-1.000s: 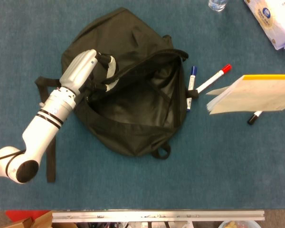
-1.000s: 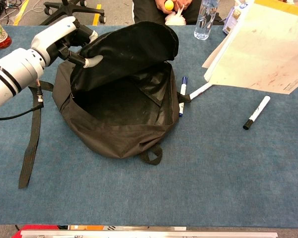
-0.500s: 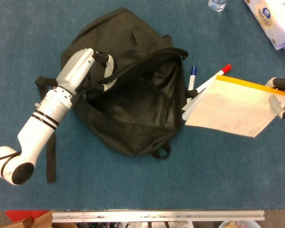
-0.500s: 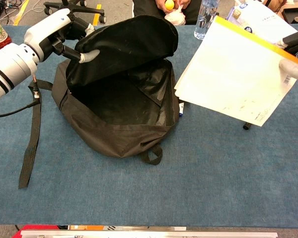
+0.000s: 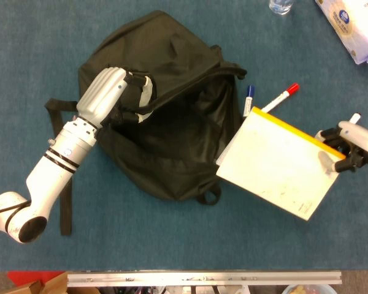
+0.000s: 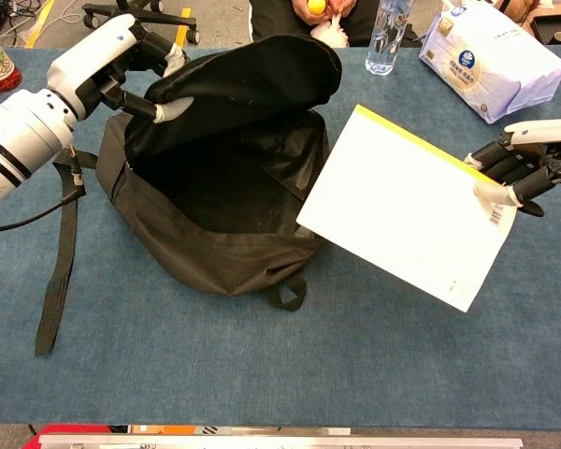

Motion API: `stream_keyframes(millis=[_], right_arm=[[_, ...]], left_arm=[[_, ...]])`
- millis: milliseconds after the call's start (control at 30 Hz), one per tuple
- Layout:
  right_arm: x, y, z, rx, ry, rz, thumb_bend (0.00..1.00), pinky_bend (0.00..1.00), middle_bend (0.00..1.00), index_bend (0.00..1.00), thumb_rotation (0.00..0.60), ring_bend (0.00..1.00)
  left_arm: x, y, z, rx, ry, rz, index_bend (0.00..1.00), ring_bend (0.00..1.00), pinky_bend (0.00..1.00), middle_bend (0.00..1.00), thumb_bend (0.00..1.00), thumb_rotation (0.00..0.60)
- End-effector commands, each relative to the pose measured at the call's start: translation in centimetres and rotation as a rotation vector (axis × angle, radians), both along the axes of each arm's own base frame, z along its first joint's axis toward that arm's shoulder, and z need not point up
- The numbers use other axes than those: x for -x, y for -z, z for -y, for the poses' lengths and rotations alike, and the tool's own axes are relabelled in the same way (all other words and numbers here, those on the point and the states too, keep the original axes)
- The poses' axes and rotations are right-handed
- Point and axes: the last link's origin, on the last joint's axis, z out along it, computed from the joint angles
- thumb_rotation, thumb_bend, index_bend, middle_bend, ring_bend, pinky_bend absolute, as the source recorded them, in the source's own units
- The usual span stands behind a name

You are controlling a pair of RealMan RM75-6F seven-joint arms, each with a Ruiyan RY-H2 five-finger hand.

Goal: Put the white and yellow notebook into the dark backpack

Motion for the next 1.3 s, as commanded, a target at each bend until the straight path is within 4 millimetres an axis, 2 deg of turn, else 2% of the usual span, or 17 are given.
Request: stream_keyframes(millis=[33, 333, 800, 1300], right_arm=[[-0.7, 1.0, 0.4, -0.06, 0.064, 0.021, 0.41, 0.75, 0.78, 0.87, 0.6, 0.64], [-0.6, 2.8, 1.7, -0.111, 0.201, 0.047, 0.41, 0.75, 0.78, 0.87, 0.6, 0.64], [-1.5, 7.3, 4.3, -0.189, 0.438, 0.1, 0.43, 0.75, 0.78, 0.87, 0.6, 0.64], [-4.1, 10.0, 7.2, -0.146, 0.564, 0.22, 0.43, 0.75, 0.78, 0.87, 0.6, 0.64]], left_arm=[[0.0, -0.1, 0.2, -0.006, 0.007, 0.005, 0.8, 0.53, 0.43, 0.6, 0.37, 0.6], [-0.1, -0.3, 0.9, -0.033, 0.034, 0.006, 0.8, 0.53, 0.43, 0.6, 0.37, 0.6], [-0.6, 0.1, 1.5, -0.039, 0.064, -0.009, 0.8, 0.52, 0.43, 0.6, 0.37, 0.6], [-1.2, 0.5, 2.1, -0.035, 0.089, -0.026, 0.8, 0.52, 0.43, 0.6, 0.37, 0.6]])
